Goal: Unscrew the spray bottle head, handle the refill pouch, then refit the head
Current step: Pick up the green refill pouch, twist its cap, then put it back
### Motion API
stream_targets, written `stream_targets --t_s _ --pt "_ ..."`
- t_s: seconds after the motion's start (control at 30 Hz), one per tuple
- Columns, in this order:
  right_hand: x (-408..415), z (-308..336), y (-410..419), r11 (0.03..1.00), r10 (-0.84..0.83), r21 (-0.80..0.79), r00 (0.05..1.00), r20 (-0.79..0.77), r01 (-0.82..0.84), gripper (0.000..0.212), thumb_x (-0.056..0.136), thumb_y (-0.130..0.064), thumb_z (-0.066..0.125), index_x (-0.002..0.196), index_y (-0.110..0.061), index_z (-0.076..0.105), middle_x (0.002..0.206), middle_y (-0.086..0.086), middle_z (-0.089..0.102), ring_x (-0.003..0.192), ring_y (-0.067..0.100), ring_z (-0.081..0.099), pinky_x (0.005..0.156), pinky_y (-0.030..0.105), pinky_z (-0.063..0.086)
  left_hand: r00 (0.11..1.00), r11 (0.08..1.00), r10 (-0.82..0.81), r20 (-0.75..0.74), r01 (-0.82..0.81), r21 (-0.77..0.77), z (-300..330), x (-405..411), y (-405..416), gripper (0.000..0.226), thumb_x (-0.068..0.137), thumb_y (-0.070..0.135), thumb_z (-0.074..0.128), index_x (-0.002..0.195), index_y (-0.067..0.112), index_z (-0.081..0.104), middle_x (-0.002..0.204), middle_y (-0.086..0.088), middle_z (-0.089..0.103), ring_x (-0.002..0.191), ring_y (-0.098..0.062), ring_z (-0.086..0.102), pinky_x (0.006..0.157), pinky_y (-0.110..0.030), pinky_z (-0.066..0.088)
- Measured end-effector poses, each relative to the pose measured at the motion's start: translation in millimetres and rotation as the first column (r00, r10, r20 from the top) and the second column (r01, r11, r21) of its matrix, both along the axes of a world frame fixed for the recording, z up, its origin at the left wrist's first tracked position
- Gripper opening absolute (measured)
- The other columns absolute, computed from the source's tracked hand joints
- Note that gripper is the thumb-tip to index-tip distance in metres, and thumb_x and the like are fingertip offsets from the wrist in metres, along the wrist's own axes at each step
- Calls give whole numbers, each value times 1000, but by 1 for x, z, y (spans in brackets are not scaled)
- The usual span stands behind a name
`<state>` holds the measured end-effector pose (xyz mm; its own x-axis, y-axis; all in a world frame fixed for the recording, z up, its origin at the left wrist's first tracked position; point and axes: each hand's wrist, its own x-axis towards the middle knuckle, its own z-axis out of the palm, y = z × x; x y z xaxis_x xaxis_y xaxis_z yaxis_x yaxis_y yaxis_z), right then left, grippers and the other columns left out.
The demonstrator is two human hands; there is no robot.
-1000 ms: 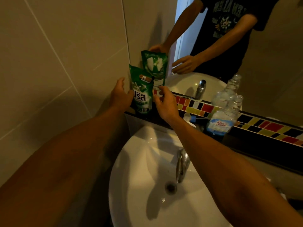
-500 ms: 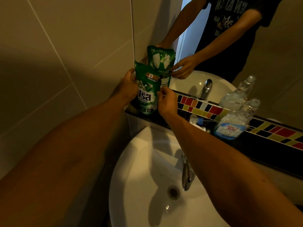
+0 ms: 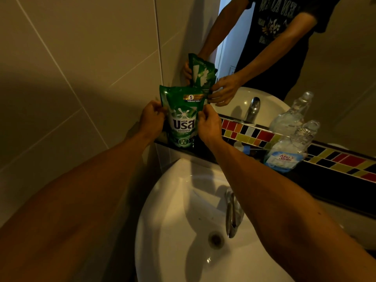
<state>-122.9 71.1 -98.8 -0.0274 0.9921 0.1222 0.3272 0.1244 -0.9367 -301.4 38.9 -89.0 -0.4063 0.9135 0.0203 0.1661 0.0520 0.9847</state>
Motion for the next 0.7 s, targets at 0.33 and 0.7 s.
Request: stream_targets --t_s 0.33,0.7 --pt "40 11 -32 997 17 -64 952 -307 -39 14 111 -19 46 116 -15 59 116 6 71 109 20 69 94 40 59 989 974 -144 -19 145 176 46 42 -20 7 100 18 53 94 20 56 84 2 63 76 -14 64 65 -31 55" --pt "103 35 -96 992 -104 -116 807 -581 44 23 114 -31 41 133 -38 51 125 1 73 116 24 71 85 44 63 899 915 -402 173 391 97 102 124 -38 13 105 20 47 114 16 55 100 1 69 84 -15 67 56 -29 55"
